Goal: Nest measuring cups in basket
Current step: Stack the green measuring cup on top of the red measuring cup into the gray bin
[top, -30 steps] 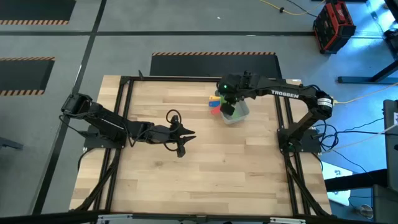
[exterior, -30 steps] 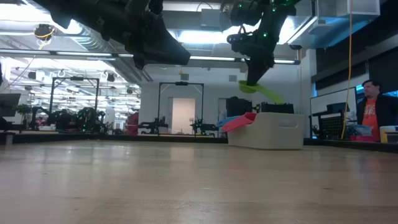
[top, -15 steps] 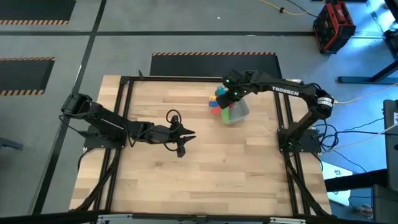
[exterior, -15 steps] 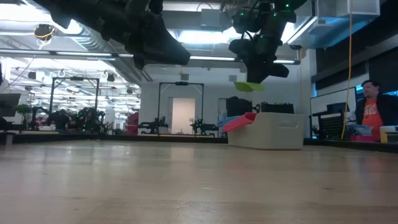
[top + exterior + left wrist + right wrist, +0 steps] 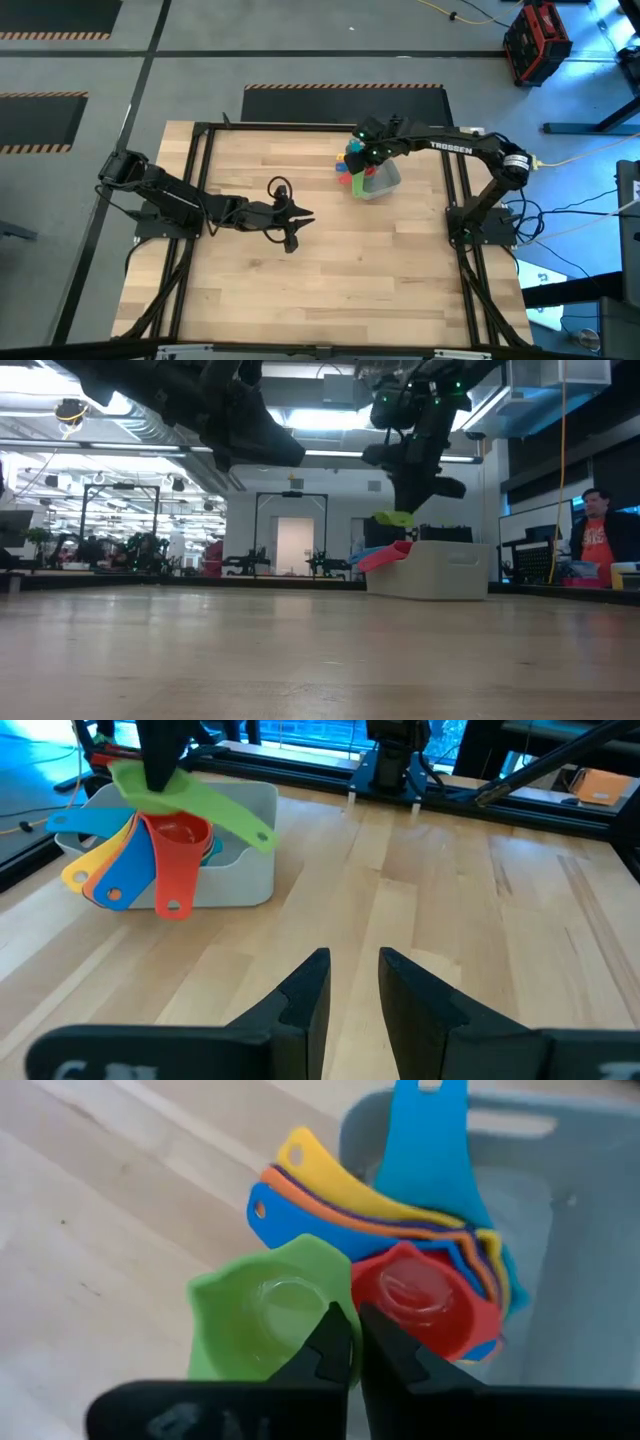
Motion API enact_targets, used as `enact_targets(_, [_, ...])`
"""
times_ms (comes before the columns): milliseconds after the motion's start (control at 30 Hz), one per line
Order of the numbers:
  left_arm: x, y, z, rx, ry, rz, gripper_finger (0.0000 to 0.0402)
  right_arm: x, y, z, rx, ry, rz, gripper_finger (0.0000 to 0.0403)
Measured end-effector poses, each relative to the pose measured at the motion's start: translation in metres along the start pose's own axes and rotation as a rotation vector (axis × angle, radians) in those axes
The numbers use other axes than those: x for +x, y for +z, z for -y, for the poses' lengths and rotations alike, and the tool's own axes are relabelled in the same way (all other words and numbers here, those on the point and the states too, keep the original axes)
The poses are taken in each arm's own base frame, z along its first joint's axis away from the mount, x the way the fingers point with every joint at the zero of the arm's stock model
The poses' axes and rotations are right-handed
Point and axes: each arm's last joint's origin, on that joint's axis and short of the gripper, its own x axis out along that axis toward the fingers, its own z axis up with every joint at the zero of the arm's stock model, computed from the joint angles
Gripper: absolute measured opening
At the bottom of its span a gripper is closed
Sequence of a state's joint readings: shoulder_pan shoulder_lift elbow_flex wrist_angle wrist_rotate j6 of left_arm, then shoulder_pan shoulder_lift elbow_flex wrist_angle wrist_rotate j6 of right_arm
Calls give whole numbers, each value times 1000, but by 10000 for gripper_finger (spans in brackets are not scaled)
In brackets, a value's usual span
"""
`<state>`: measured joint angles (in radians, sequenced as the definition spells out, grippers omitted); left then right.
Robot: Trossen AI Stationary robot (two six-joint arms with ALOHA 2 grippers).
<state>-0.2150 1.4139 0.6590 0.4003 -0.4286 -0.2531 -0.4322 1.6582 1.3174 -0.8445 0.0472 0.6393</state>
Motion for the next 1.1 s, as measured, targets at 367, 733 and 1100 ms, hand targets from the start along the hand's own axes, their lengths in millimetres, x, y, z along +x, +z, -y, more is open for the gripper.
enact_targets(367, [0, -2, -1, 10, 6, -23, 82, 11, -8, 10, 49, -27, -68, 12])
enact_targets(733, [0, -2, -1, 8, 6, -23, 82, 12, -1, 24, 138, -20, -107, 13])
enact_targets(1100, [0, -2, -1, 11, 6, -22, 82, 19, 2, 33, 154, -53, -128, 15])
